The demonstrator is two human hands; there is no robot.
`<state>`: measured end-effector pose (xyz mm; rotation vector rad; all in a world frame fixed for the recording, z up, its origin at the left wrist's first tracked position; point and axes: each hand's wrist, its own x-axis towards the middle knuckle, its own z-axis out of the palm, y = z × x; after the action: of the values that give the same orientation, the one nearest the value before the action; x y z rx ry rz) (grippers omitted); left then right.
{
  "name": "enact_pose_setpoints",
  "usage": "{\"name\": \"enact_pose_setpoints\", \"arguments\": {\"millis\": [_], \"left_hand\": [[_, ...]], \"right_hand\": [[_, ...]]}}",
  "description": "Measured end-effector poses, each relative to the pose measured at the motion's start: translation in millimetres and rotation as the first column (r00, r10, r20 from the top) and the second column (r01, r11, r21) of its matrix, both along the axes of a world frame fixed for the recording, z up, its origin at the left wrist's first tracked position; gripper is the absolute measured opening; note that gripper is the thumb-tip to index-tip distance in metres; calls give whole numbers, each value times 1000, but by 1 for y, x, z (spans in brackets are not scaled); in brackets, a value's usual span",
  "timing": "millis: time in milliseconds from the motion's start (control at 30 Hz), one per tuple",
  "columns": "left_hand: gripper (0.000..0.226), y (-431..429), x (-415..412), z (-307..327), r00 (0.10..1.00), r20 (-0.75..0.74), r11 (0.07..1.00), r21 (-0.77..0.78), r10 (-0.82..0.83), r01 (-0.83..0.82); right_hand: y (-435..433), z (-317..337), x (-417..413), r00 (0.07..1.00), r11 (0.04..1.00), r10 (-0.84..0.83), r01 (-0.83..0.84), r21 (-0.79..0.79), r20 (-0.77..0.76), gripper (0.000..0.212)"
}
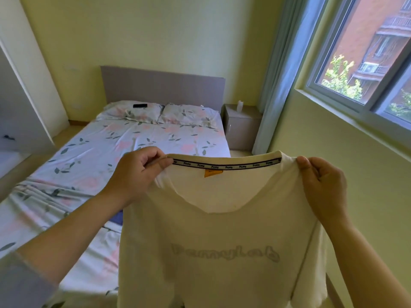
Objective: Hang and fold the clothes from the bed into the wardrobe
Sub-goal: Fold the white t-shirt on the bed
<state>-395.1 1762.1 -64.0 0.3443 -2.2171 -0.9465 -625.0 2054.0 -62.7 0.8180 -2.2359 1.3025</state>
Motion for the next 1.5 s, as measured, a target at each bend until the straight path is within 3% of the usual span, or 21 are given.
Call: {"name": "enact_pose_setpoints", "arguments": {"millis": [233, 433, 600, 700, 800, 1033, 1167, 1267, 1333, 1400, 1500], "left_hand": [[47, -39, -34, -58, 966, 258, 986, 166, -15, -29], [18, -75, -92, -132, 855, 512, 979, 203, -82, -28], [14, -91, -145, -205, 752, 650, 962, 118, 114, -248], [30, -96, -173, -241, 610, 743, 923, -25, 274, -385], [42, -104, -198, -261, 549, 776, 900, -52, 309, -433], [48, -145, -251, -280, 585, 721, 877, -65, 371, -477], [46, -165, -272, -303, 565, 734, 879, -94, 378, -467], [25, -177, -282, -329, 570, 762, 913, -67, 307, -402], [10, -183, -284, -350, 541, 813, 935, -9, 213, -354], [30, -185, -280, -368, 498, 851, 942, 14, 165, -336], [28, -182, -260, -389, 511, 850, 931, 77, 125, -356]], "right_hand": [[-22, -65, -54, 995, 984, 3, -21, 178, 101, 32], [-48, -140, -119, 958, 940, 15, -111, 324, 285, 30], [-73, -205, -171, 881, 890, 23, -234, 392, 472, 31], [-92, -235, -197, 844, 860, 18, -286, 422, 536, 29], [-110, -256, -220, 808, 845, 22, -330, 421, 589, 23], [-146, -278, -265, 805, 854, 16, -320, 411, 593, 20], [-170, -292, -286, 826, 844, 4, -305, 441, 563, 22], [-188, -313, -295, 805, 799, -69, -309, 515, 590, 10], [-198, -333, -293, 752, 754, -154, -330, 568, 641, 26], [-206, -351, -282, 703, 724, -197, -366, 585, 683, 43], [-214, -377, -251, 644, 697, -180, -450, 558, 744, 50]]}}
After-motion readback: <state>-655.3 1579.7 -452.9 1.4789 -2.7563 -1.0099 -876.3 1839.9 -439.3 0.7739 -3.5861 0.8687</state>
